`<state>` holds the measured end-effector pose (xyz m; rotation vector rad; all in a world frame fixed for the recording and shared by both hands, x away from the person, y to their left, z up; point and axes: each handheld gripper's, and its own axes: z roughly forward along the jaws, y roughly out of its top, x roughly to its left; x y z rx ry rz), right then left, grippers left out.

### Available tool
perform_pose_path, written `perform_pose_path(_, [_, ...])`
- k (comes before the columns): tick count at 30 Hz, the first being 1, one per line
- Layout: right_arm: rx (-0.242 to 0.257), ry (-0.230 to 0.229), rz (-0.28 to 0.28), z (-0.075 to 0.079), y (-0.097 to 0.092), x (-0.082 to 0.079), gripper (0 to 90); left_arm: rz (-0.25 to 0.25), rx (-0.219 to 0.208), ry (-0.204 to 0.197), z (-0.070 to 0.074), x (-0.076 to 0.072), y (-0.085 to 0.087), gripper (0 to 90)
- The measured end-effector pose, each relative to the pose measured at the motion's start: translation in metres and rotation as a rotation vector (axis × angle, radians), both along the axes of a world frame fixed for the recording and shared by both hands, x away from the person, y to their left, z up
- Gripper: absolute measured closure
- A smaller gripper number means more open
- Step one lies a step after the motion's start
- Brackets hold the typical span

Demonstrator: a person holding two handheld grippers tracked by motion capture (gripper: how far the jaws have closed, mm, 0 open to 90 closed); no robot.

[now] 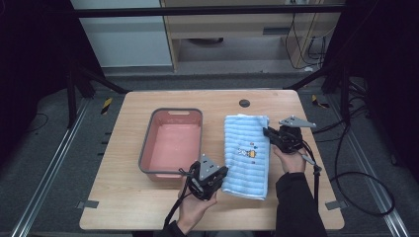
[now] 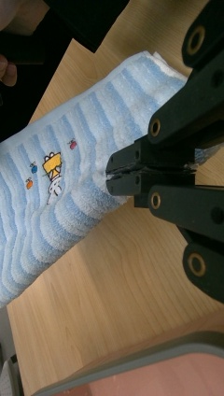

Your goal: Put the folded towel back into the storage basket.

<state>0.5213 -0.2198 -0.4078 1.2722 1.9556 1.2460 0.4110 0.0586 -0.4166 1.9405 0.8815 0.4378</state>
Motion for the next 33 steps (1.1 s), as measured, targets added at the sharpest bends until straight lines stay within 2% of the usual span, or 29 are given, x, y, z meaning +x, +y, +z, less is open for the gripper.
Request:
perform_pose_path(12, [0.004,-0.042,0.019,0.018,0.012,0.0,84.6,0.007,0.006,-0.032,0.019,0.0,0.012,88.3])
perform_pose_path(33, [0.006,-0.098,0.041,0.054,0.03,0.002,84.7,0.03,-0.02,-0.078,0.045,0.004,0.032,88.5])
